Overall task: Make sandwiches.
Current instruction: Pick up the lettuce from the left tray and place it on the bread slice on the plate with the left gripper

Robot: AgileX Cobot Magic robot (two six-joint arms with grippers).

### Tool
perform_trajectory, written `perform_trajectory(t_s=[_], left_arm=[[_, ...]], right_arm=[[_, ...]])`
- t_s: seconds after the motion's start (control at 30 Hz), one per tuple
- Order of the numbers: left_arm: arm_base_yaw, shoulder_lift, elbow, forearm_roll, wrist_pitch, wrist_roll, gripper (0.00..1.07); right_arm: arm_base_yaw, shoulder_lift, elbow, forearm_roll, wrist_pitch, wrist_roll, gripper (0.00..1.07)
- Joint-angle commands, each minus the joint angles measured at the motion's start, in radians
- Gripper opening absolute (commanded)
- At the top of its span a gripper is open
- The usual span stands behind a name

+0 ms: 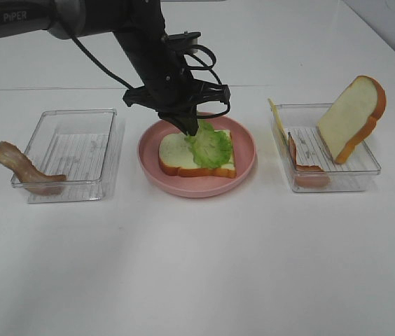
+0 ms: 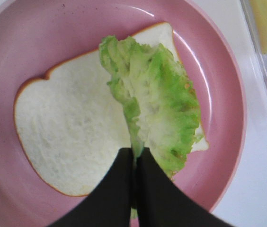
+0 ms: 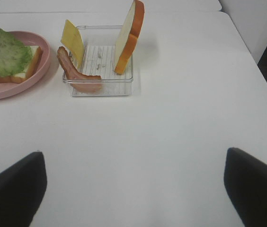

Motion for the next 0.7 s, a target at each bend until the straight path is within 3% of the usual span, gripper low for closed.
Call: perform_trajectory(t_s=[0.03,0.53,0.63,0.67,0.7], left_arm=[[-0.004,0.002,-0.008,0.003,-0.023,-0.001,0.0],[-0.004,0.002,-0.008,0.068,-0.035,0.019,0.01],[-0.004,0.002,-0.008,0.069,-0.035,0.019,0.09],[-0.004,0.002,-0.008,0.069,-0.033,0.019,0.2],[-0.004,0.002,-0.008,0.069,-0.033,0.019,0.2]], right_arm=[[0.001,-0.013,0.003,-0.006,-0.006,0.007,0.94],[0.001,-0.013,0.003,-0.006,-0.006,0.007,0.94],[0.001,-0.013,0.003,-0.006,-0.006,0.007,0.94],[0.001,-0.013,0.003,-0.006,-0.006,0.007,0.94],[0.001,-0.013,0.003,-0.006,-0.006,0.007,0.94]])
